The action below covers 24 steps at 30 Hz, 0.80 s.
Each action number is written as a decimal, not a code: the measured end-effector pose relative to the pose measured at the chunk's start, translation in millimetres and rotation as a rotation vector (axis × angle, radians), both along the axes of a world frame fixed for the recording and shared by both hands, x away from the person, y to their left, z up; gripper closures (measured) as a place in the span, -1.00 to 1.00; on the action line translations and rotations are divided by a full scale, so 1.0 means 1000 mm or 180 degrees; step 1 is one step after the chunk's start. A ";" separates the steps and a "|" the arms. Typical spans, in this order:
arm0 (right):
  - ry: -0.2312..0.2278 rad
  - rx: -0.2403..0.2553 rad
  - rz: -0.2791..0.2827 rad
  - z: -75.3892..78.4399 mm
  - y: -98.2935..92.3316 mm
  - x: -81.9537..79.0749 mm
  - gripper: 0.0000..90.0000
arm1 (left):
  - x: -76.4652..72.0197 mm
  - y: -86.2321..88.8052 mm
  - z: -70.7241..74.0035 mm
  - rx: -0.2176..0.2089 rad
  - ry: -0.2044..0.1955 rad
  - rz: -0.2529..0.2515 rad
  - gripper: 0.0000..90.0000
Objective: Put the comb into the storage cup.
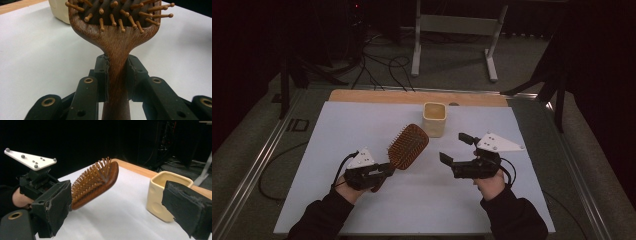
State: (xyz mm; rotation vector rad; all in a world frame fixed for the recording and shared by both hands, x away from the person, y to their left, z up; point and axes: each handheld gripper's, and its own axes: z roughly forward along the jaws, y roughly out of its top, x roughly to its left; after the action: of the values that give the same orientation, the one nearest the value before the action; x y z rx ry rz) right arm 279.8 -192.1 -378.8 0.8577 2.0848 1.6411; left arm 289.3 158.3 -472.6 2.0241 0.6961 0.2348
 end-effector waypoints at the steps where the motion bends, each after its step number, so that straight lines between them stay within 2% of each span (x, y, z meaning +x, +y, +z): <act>1: -0.0003 0.0015 0.0013 0.002 0.004 0.004 -0.80 | 0.000 0.000 0.000 0.0026 0.0013 -0.0009 0.65; 4: 0.0049 0.0106 0.0015 0.004 0.006 0.009 -0.80 | 0.000 0.000 -0.001 0.0001 0.0033 -0.0007 0.65; 5: 0.0122 0.0181 0.0028 0.006 0.008 0.014 -0.80 | 0.000 0.001 -0.001 -0.0013 0.0030 -0.0009 0.65; 10: 0.0249 0.0251 -0.0030 0.008 0.018 0.024 -0.80 | -0.001 0.000 0.000 -0.0035 0.0007 -0.0032 0.65; 11: 0.0327 0.0336 -0.0025 0.007 0.023 0.028 -0.80 | -0.002 -0.001 0.001 -0.0040 -0.0004 -0.0048 0.65; 12: 0.0327 0.0336 -0.0025 0.007 0.023 0.028 -0.80 | -0.002 -0.001 0.001 -0.0040 -0.0004 -0.0048 0.65; 13: 0.0424 0.0419 0.0015 0.005 0.029 0.033 -0.80 | -0.002 -0.001 0.001 -0.0046 -0.0018 -0.0064 0.65; 14: 0.0424 0.0419 0.0015 0.005 0.029 0.033 -0.80 | -0.002 -0.001 0.001 -0.0046 -0.0018 -0.0064 0.65; 15: 0.0513 0.0497 0.0027 0.003 0.035 0.036 -0.80 | -0.003 -0.001 0.002 -0.0072 -0.0032 -0.0070 0.65; 16: 0.0513 0.0497 0.0027 0.003 0.035 0.036 -0.80 | -0.003 -0.001 0.002 -0.0072 -0.0032 -0.0070 0.65; 17: 0.0618 0.0533 0.0042 -0.001 0.041 0.039 -0.80 | -0.004 -0.001 0.002 -0.0071 -0.0066 -0.0081 0.65; 20: 0.0703 0.0574 0.0040 -0.005 0.047 0.042 -0.80 | -0.004 -0.001 0.003 -0.0076 -0.0075 -0.0089 0.65; 21: 0.0796 0.0621 0.0067 -0.008 0.052 0.044 -0.80 | -0.004 -0.002 0.003 -0.0090 -0.0086 -0.0095 0.65; 24: 0.0865 0.0630 0.0088 -0.012 0.057 0.046 -0.80 | -0.004 -0.002 0.003 -0.0083 -0.0106 -0.0090 0.65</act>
State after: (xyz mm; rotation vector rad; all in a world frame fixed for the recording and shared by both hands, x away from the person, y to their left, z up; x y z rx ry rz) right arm 325.5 -135.4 -390.4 1.1799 2.1395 1.8590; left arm 285.4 156.3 -470.0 1.9994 0.6464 0.2412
